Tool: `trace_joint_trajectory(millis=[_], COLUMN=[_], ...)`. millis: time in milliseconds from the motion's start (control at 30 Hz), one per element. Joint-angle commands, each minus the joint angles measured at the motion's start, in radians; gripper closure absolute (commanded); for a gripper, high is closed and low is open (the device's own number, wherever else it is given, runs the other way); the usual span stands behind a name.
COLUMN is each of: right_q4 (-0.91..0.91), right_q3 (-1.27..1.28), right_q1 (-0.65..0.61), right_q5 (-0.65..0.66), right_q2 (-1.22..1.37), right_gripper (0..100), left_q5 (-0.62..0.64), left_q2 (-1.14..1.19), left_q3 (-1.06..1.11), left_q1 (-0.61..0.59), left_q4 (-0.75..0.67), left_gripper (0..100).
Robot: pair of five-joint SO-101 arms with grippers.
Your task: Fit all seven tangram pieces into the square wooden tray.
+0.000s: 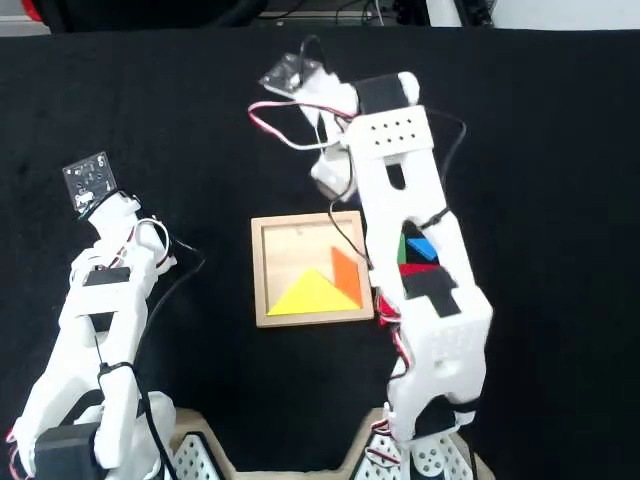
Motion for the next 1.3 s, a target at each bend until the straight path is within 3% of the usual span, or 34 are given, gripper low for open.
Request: trace_joint_trajectory(millis=[0, 367, 667, 900, 1267], right_q4=[-0.061, -0.6, -0.643, -0.559, -0.58], right_q3=[0.151, 0.708, 0.682, 0.558, 0.558], right_q1=[0.002, 0.002, -0.032, -0.086, -0.051], right_q5=[-0.063, -0.095, -0.112, -0.163, -0.17], right_q2=[-0.099, -0.274, -0.159, -0.028, -0.01], right_gripper=[84.3, 84.3, 84.3, 84.3, 83.8], left_q5=[-0.009, -0.009, -0.009, -0.009, -0.009], left_q2=[-0.031, -0.031, -0.031, -0.031, -0.031], left_q3=[-0.005, -0.004, -0.004, -0.004, -0.004], left_q1=[0.015, 0.016, 0.03, 0.028, 0.027], left_q4=[-0.015, -0.015, -0.015, -0.015, -0.015], left_gripper=[97, 97, 97, 97, 97])
